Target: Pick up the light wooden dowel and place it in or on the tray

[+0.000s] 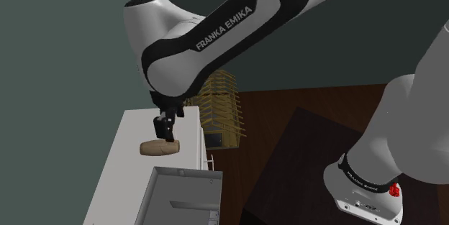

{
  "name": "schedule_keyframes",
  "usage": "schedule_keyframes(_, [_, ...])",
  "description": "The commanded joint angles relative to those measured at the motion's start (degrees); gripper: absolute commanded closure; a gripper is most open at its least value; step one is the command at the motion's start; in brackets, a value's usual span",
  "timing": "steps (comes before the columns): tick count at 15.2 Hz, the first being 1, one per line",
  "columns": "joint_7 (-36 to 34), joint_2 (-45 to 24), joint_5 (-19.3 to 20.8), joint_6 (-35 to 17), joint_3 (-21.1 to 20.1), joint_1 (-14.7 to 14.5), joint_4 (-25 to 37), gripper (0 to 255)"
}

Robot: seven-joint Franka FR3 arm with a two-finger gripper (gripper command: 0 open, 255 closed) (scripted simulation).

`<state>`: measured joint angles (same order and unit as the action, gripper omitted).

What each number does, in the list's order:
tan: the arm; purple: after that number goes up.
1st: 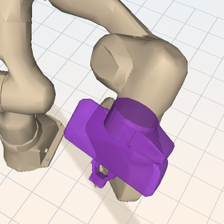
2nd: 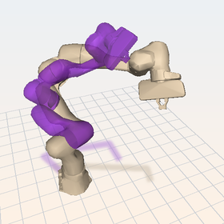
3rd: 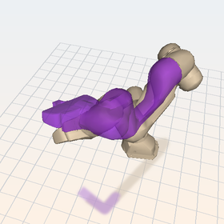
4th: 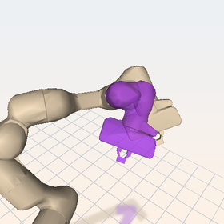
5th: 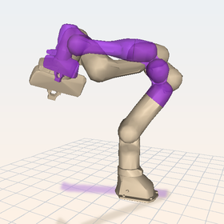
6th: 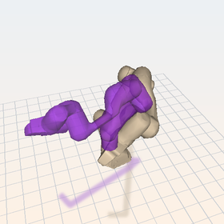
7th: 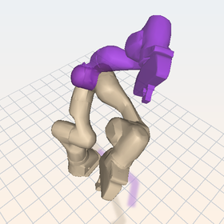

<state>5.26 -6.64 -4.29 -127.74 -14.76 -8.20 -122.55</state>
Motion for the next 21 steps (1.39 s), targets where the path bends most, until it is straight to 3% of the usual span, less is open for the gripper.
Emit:
schedule_keyframes(1, [0.11, -4.66, 1.33, -1.32, -0.48, -0.83, 3.58, 0])
schedule_keyframes(4, [0.29, -10.35, 3.09, -2.94, -0.94, -2.22, 7.92, 0])
schedule_keyframes(12, [-0.43, -14.04, 4.15, -7.87, -0.54, -2.93, 6.61, 0])
schedule_keyframes(19, [-0.43, -14.04, 4.15, -7.87, -0.54, -2.93, 6.61, 0])
schedule_keyframes(20, [-0.43, -14.04, 4.15, -7.87, -0.54, -2.93, 6.61, 255])
schedule_keyframes(21, [-0.43, -14.04, 4.15, -7.87, -0.54, -2.93, 6.61, 255])
